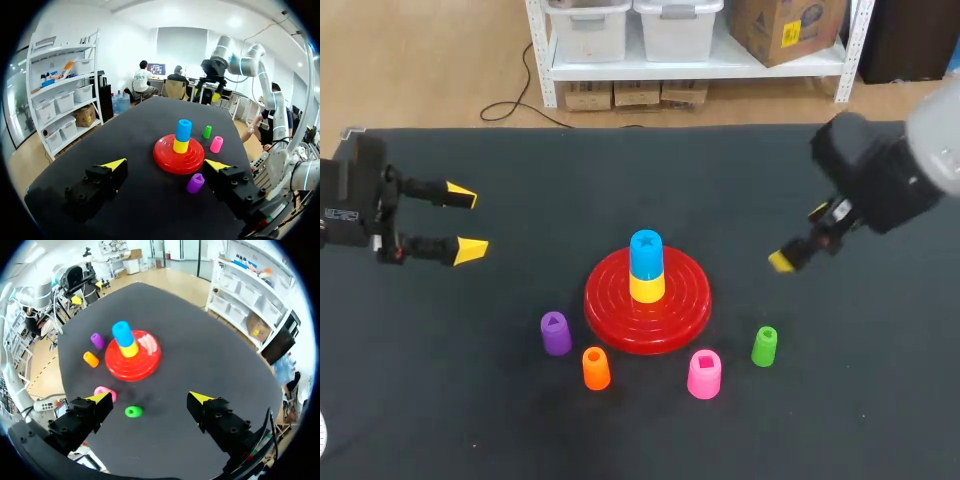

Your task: Pick up and stack the cylinders on the red base in this order: pink,purple,orange,green

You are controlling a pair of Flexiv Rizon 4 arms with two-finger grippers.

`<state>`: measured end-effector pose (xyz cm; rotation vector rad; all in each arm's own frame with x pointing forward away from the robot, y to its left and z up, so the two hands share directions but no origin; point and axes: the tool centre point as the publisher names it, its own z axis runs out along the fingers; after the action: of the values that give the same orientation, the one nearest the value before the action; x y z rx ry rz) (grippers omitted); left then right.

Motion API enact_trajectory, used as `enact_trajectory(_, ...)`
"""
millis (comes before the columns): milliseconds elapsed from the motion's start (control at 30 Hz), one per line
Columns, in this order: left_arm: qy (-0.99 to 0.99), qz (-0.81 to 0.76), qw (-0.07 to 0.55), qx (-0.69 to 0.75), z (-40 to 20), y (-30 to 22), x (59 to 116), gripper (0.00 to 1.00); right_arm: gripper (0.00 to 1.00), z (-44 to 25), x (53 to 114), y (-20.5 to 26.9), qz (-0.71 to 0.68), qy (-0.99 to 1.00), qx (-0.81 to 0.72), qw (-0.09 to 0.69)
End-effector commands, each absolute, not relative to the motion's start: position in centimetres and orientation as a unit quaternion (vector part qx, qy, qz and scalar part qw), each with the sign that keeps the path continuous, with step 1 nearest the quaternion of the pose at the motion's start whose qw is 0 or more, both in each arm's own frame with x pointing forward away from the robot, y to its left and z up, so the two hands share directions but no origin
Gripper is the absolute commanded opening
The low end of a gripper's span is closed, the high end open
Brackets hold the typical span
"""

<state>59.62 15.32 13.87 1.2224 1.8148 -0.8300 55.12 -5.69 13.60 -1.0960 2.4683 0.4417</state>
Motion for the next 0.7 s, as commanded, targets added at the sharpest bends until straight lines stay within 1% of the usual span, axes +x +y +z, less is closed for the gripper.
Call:
enact_trajectory(33, 0.712, -0.327, 0.393, 0.481, 13.7, 15.4, 59.6, 1.0, 1.0, 12.8, 53.3, -3.1, 0.124, 0.888, -0.392, 0.205)
enact_trajectory(400, 0.712, -0.327, 0.393, 0.481, 13.7, 15.4, 59.6, 1.0, 1.0, 9.1, 50.0, 0.5, 0.104, 0.886, -0.425, 0.157)
enact_trajectory(700, 0.712, -0.327, 0.393, 0.481, 13.7, 15.4, 59.6, 1.0, 1.0, 6.0, 48.3, 1.6, 0.077, 0.885, -0.441, 0.13)
